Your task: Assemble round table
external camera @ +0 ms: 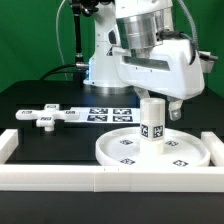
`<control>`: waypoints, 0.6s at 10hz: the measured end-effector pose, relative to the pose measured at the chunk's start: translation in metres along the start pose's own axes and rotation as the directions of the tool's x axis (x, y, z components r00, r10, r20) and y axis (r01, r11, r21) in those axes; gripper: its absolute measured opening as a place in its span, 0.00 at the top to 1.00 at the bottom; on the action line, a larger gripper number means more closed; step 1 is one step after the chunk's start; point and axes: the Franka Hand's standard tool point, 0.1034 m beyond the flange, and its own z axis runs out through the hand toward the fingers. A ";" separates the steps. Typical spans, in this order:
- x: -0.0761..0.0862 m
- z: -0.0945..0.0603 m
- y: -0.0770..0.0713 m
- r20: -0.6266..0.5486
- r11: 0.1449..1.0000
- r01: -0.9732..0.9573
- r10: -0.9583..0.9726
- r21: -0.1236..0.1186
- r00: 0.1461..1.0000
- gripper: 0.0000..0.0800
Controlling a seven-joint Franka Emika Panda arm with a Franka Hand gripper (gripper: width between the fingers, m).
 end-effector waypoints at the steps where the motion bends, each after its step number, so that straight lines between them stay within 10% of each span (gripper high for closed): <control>1: 0.002 -0.002 -0.001 -0.007 0.988 0.152 -0.152 -0.003 0.988 0.19; 6: 0.010 -0.003 -0.005 -0.004 0.842 0.540 -0.540 -0.013 0.842 0.19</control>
Offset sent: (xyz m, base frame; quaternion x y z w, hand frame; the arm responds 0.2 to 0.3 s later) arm 0.0170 -0.0066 -0.0025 0.0177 -0.0124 -0.2281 0.9734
